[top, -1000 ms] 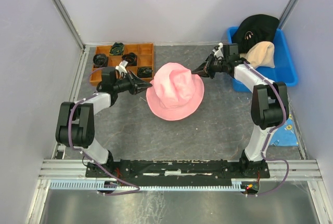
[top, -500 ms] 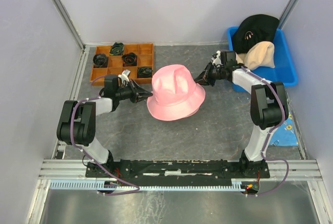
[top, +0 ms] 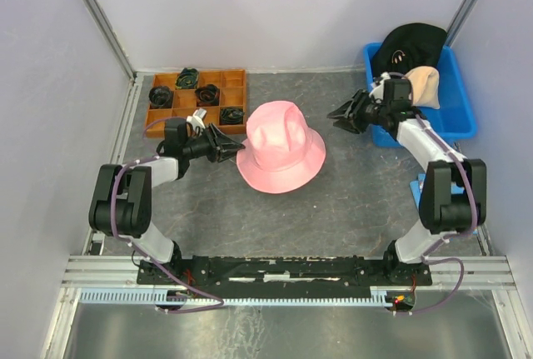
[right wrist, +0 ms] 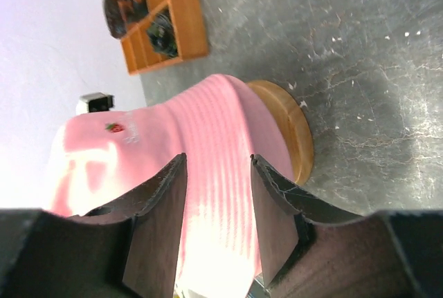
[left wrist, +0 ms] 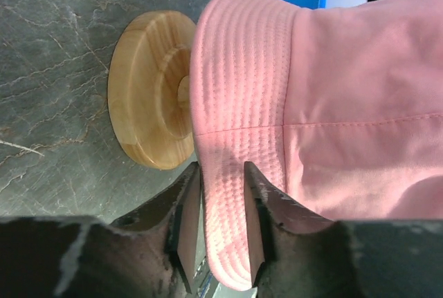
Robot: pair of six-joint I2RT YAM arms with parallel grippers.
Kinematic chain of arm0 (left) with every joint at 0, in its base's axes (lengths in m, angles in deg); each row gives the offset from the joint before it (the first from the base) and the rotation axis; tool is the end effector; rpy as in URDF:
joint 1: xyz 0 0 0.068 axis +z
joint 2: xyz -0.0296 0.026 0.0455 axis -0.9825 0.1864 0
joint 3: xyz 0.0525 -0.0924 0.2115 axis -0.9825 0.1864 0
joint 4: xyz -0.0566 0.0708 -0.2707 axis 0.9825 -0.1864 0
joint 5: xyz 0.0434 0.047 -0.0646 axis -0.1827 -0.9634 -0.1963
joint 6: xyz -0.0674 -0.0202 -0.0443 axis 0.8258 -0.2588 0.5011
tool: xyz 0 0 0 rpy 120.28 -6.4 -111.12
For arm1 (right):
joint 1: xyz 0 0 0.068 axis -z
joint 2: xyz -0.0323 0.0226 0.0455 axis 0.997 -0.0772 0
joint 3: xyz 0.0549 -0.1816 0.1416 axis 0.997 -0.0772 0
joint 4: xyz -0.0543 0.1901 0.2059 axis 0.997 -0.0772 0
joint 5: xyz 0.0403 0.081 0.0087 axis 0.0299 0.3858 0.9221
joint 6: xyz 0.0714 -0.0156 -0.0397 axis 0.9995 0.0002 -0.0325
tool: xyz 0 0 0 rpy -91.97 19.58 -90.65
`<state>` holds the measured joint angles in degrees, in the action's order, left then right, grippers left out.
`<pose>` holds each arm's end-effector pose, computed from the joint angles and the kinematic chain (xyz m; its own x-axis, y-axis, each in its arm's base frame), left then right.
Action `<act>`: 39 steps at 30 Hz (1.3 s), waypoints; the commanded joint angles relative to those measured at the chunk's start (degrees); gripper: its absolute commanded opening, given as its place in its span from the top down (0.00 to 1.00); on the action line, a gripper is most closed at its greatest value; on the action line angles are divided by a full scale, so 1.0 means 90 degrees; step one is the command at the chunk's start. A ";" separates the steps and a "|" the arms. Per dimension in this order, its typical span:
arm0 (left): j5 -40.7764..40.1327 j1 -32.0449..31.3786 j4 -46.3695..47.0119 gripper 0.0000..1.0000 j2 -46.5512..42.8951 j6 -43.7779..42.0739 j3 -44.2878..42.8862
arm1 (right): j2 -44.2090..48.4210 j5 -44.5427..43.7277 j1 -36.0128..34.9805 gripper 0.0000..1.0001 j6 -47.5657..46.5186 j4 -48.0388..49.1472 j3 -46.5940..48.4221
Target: Stack the hats
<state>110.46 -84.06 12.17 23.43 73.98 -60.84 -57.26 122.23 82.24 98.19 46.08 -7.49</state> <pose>0.3397 -0.0853 0.1025 -0.8758 -0.4318 -0.2156 0.0457 0.3704 -0.9277 0.4045 0.0675 0.1717 -0.8040 0.5699 -0.1696 0.1932 0.5201 0.8319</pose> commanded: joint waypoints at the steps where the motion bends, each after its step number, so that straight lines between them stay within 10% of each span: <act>1: 0.0148 0.0021 0.0330 0.59 -0.0260 -0.0175 -0.0173 | 0.0793 0.0151 0.0272 0.50 0.0434 0.0361 -0.0375; 8: 0.0179 0.0026 0.0384 0.57 -0.0226 -0.0170 -0.0108 | 0.2103 0.0202 0.0323 0.29 0.0989 0.0311 -0.1754; 27: 0.0161 0.0021 0.0556 0.64 0.0067 -0.0047 -0.0168 | 0.1560 0.0365 0.0167 0.30 0.4471 0.5353 -0.4006; 34: 0.0148 0.0025 0.0576 0.77 0.0199 -0.0039 -0.0200 | 0.1441 0.0165 -0.0285 0.29 0.4481 0.5322 -0.3873; 39: 0.0178 0.0023 0.0618 0.74 0.0153 -0.0036 -0.0164 | 0.1984 -0.0034 -0.0401 0.30 0.3254 0.3291 -0.3350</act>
<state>110.57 -83.99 14.67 25.01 74.03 -60.86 -43.77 124.00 79.22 136.05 87.31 -43.02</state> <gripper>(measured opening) 0.245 0.703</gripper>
